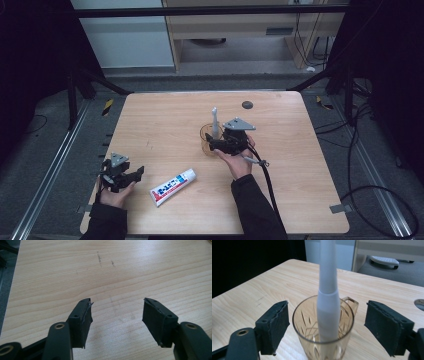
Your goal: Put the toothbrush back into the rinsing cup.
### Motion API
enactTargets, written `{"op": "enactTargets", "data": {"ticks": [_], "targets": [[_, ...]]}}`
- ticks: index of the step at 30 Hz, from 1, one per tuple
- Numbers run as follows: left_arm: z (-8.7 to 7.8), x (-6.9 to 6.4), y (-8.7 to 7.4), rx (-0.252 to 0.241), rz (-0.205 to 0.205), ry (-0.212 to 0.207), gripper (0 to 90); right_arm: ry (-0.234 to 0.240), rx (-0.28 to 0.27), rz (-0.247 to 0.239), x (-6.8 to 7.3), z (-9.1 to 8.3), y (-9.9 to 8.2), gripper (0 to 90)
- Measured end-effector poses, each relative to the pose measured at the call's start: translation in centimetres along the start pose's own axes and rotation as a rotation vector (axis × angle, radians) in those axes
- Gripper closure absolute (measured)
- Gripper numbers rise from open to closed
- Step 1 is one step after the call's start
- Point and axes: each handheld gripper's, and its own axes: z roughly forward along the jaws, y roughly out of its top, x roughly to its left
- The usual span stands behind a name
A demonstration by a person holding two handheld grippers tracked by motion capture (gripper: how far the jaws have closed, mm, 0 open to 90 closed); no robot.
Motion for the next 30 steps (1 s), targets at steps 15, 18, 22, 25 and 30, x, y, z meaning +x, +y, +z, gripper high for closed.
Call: {"op": "enactTargets", "data": {"ticks": [15, 18, 22, 25, 30], "targets": [[-0.5, -0.3, 0.2, -0.008, 0.012, -0.055, 50.8, -0.009, 0.06, -0.025, -2.1, -5.4, -1.0, 18.9], [-0.7, -0.3, 0.3, -0.008, 0.022, -0.07, 53.7, -0.019, 0.068, -0.018, -3.0, -6.6, -1.5, 19.6], [-0.8, -0.7, 0.3, -0.006, 0.045, -0.092, 59.6, -0.037, 0.084, -0.023, -4.1, -8.1, -2.5, 20.7], [-0.8, -1.1, 0.3, 0.0, 0.063, -0.116, 63.9, -0.05, 0.093, -0.017, -4.9, -9.0, -3.4, 21.8], [-0.8, -1.8, 0.3, 0.012, 0.082, -0.161, 71.0, -0.066, 0.112, -0.013, -6.0, -10.1, -4.4, 23.0]]}}
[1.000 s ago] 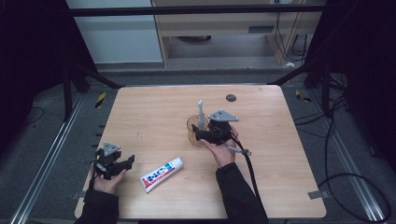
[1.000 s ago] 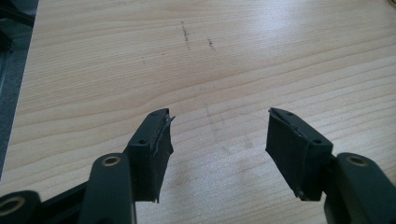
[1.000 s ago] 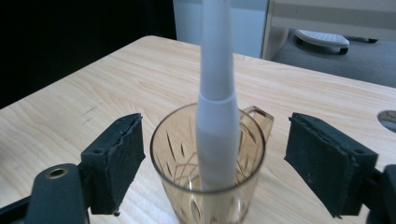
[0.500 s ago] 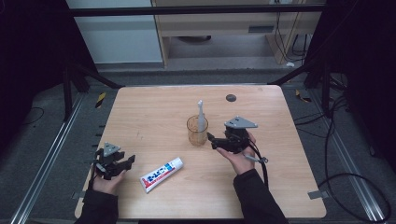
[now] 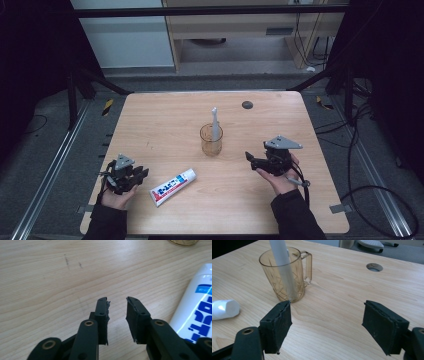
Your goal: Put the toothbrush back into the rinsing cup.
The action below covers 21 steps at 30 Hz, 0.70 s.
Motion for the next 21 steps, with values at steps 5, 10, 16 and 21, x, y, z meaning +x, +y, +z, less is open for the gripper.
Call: {"op": "enactTargets", "data": {"ticks": [5, 10, 16, 21], "targets": [[0.2, -0.7, 0.0, 0.027, 0.024, -0.031, 78.6, -0.016, 0.01, 0.008, -1.0, -0.9, -1.0, 23.2], [0.5, -1.6, -0.1, 0.075, 0.054, -0.067, 84.4, -0.034, 0.033, 0.007, -1.7, -1.6, -2.2, 23.2], [0.7, -2.2, -0.2, 0.114, 0.091, -0.107, 88.5, -0.053, 0.048, -0.003, -2.3, -2.0, -3.2, 22.9], [0.6, -2.4, -0.3, 0.132, 0.108, -0.128, 89.3, -0.066, 0.054, 0.0, -2.8, -2.5, -3.8, 22.6]]}}
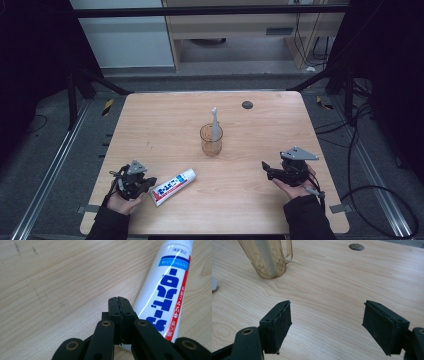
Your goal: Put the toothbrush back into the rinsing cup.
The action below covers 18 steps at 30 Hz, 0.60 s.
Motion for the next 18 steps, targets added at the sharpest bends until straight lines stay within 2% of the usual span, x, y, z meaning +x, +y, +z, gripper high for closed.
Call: {"op": "enactTargets", "data": {"ticks": [7, 14, 18], "targets": [[0.2, -0.4, -0.1, 0.025, 0.027, -0.01, 89.5, -0.015, 0.007, 0.016, -0.7, -0.4, -0.7, 22.5], [0.0, -0.7, -0.1, 0.023, 0.027, -0.027, 89.6, -0.03, 0.015, 0.024, -1.1, -0.5, -1.1, 21.8], [0.1, -1.2, -0.1, 0.033, 0.043, -0.036, 89.6, -0.039, 0.02, 0.021, -1.3, -0.5, -1.3, 21.6]]}}
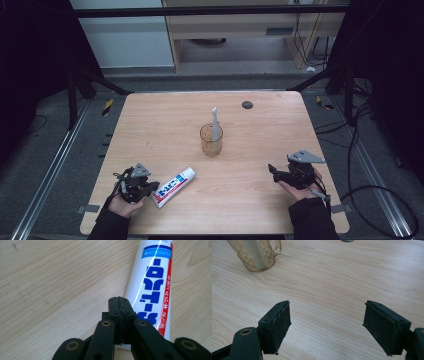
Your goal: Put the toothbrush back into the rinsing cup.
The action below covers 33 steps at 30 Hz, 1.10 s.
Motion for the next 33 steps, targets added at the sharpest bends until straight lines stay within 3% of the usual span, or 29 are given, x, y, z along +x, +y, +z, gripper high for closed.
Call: {"op": "enactTargets", "data": {"ticks": [7, 17, 33], "targets": [[-0.1, -1.1, -0.1, -0.002, 0.006, -0.028, 89.6, -0.012, 0.006, 0.006, -0.3, -0.2, -0.3, 21.3], [0.1, -2.5, -0.1, 0.009, 0.051, -0.072, 89.6, -0.022, 0.01, 0.013, -0.7, -0.4, -0.7, 21.3], [0.9, -4.5, 0.6, 0.005, 0.101, -0.108, 89.6, -0.033, 0.026, 0.019, -1.0, -0.1, -1.0, 21.1]]}}
